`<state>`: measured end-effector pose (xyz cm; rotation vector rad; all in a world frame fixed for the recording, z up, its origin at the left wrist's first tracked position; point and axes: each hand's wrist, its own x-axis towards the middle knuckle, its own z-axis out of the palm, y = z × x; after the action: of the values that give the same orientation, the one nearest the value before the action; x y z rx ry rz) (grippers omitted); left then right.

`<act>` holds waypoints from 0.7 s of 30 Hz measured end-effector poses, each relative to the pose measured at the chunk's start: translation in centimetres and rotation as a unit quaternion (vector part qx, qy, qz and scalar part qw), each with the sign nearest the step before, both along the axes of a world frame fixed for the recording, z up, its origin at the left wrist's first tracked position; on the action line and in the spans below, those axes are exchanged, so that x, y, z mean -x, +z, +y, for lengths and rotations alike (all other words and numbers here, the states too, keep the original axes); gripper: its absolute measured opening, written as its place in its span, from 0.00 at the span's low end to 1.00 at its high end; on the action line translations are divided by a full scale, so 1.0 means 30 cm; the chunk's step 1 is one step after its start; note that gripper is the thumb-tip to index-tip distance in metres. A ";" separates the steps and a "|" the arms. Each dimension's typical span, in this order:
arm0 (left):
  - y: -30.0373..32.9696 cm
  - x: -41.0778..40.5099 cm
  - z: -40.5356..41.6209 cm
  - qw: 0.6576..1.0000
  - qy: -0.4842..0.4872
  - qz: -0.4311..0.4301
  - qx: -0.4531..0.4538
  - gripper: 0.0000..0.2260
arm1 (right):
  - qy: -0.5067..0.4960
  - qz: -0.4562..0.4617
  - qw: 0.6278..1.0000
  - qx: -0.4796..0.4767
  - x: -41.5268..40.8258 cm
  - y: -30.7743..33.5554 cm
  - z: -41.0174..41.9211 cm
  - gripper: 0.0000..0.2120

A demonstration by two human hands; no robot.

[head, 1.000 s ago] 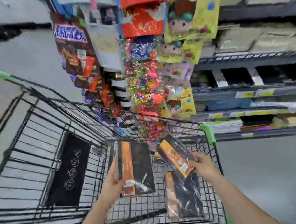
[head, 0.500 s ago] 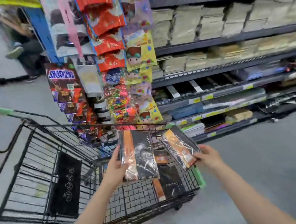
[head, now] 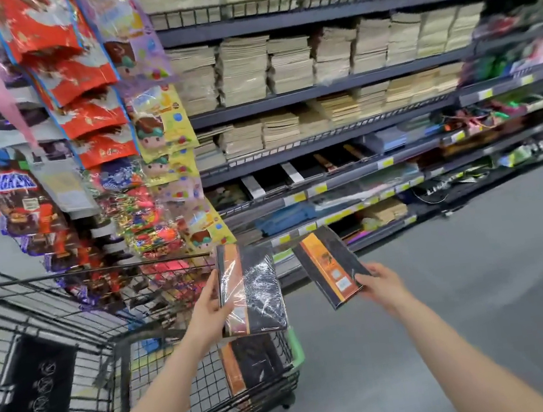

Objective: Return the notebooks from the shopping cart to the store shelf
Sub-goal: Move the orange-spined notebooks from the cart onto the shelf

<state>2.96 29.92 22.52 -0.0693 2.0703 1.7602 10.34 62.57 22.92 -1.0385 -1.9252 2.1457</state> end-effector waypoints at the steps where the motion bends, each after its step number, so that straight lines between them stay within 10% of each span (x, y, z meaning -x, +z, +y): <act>1: -0.010 0.010 0.066 1.000 -0.001 0.006 0.003 0.34 | -0.003 0.000 1.000 0.002 0.008 0.001 0.057 0.08; 21: 0.028 0.179 1.053 0.999 -0.016 0.039 0.019 0.32 | -0.037 -0.002 0.998 0.041 0.067 0.069 0.991 0.15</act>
<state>-2.41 61.50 23.38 0.0205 2.1477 1.7305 8.33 92.31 24.99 -1.1105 -1.7851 2.2011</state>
